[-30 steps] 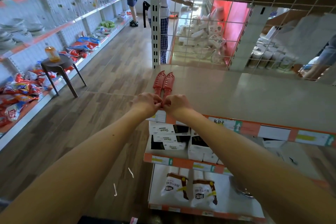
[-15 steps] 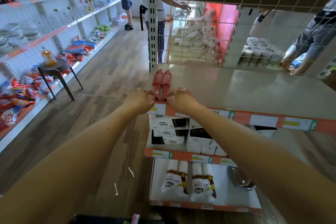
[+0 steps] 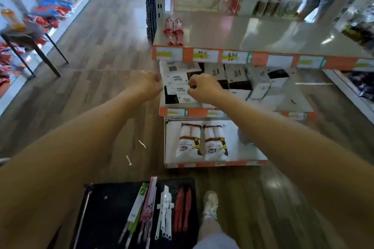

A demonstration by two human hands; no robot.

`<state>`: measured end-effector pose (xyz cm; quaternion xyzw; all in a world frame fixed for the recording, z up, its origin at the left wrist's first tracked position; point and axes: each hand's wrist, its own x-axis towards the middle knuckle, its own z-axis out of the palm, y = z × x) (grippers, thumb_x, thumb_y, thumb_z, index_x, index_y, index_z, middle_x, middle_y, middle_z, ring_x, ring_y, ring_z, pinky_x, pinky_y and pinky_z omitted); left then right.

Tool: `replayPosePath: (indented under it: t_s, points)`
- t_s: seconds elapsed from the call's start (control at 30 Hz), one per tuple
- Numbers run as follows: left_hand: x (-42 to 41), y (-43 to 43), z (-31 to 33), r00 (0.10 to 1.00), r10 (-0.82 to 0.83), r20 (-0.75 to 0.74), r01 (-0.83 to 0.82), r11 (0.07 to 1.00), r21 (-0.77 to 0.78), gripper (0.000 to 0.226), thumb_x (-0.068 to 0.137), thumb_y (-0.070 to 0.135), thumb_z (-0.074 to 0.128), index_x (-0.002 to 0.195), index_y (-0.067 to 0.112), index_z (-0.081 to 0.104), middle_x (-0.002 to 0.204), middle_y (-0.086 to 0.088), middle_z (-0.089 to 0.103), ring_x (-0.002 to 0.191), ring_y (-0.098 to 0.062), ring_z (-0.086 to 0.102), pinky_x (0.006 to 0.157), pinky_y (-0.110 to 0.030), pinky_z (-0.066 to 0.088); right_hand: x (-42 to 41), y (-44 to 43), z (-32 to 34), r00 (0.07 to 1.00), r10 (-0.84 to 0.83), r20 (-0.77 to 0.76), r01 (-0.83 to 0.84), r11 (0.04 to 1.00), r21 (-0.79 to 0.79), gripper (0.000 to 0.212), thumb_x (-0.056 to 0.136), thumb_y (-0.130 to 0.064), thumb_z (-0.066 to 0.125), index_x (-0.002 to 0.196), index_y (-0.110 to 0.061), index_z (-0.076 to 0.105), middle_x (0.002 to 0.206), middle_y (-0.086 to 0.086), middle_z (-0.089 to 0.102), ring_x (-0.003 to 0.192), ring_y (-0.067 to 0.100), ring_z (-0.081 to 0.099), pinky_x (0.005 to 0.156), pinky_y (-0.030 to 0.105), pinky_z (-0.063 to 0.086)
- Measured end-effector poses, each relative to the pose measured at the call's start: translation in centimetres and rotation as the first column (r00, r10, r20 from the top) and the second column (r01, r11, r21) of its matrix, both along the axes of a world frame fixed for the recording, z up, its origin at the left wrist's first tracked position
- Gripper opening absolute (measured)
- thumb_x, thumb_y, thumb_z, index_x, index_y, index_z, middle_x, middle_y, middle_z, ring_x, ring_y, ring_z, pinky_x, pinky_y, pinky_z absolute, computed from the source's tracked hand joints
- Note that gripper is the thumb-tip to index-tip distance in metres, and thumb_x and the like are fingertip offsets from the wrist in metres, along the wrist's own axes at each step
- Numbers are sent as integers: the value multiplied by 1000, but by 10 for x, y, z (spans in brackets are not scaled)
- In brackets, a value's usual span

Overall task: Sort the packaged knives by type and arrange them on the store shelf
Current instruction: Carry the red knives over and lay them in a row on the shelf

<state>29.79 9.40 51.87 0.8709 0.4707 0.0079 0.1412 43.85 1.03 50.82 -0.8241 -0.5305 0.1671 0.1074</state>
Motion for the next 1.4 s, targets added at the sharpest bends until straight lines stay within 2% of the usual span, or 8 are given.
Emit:
replayPosePath:
  t_s: [0.1, 0.23, 0.33, 0.47, 0.6, 0.87, 1.1, 1.4]
  points:
    - [-14, -13, -35, 1000, 31, 3, -30, 992, -121, 32, 93, 22, 51, 122, 10, 60, 129, -13, 57, 117, -29, 54, 94, -32, 42, -16, -16, -29, 999, 10, -35, -12, 999, -48, 39, 95, -24, 48, 130, -9, 52, 133, 12, 52, 121, 28, 49, 96, 35, 43]
    - [-28, -25, -81, 996, 38, -85, -53, 981, -185, 34, 91, 32, 51, 118, 14, 63, 124, -11, 61, 115, -31, 57, 93, -36, 45, -26, -34, -75, 995, 1, -98, -12, 994, -105, 33, 93, -20, 49, 122, -7, 57, 123, 12, 57, 114, 26, 53, 81, 28, 41]
    - [-31, -34, -116, 994, 59, -95, -82, 964, -251, 28, 89, 27, 53, 110, 14, 65, 116, -11, 65, 108, -31, 60, 92, -39, 49, -21, -42, -111, 990, 3, -143, -28, 985, -169, 37, 92, -22, 53, 126, -8, 55, 131, 11, 54, 119, 26, 51, 91, 30, 41]
    - [-26, -49, -163, 983, 99, -155, -149, 921, -360, 23, 90, 30, 53, 107, 16, 63, 106, -6, 65, 96, -24, 61, 94, -47, 47, -11, -52, -161, 982, 0, -188, -52, 962, -270, 38, 90, -26, 55, 125, -11, 55, 129, 11, 55, 116, 28, 52, 85, 30, 41]
    - [-13, -61, -211, 973, 44, -226, -138, 897, -420, 18, 90, 27, 47, 100, 19, 61, 104, -5, 64, 95, -26, 60, 93, -46, 47, -3, -75, -205, 962, -37, -271, -52, 948, -315, 40, 91, -24, 57, 128, -9, 53, 132, 11, 54, 120, 26, 51, 96, 31, 41]
    - [-9, -89, -329, 950, -51, -306, -115, 858, -501, 27, 93, 28, 47, 116, 17, 56, 109, -7, 59, 101, -25, 55, 92, -42, 45, 2, -119, -304, 894, -245, -374, 74, 906, -417, 27, 90, -13, 57, 116, -7, 61, 119, 10, 60, 108, 22, 57, 92, 33, 49]
    - [-31, -137, -506, 956, -65, -288, -115, 816, -566, 34, 94, 29, 47, 124, 16, 54, 122, -9, 61, 111, -29, 56, 87, -37, 47, -28, -164, -474, 796, -484, -365, 227, 796, -560, 28, 91, -20, 58, 118, -12, 59, 118, 5, 61, 107, 19, 57, 89, 30, 47]
    - [-44, -197, -702, 951, 194, -240, -305, 717, -627, 32, 94, 21, 52, 122, 6, 53, 116, -12, 62, 105, -29, 59, 84, -35, 45, -79, -215, -673, 669, -667, -327, 354, 674, -649, 34, 92, -31, 56, 121, -14, 57, 114, 1, 63, 87, 10, 51, 77, 24, 43]
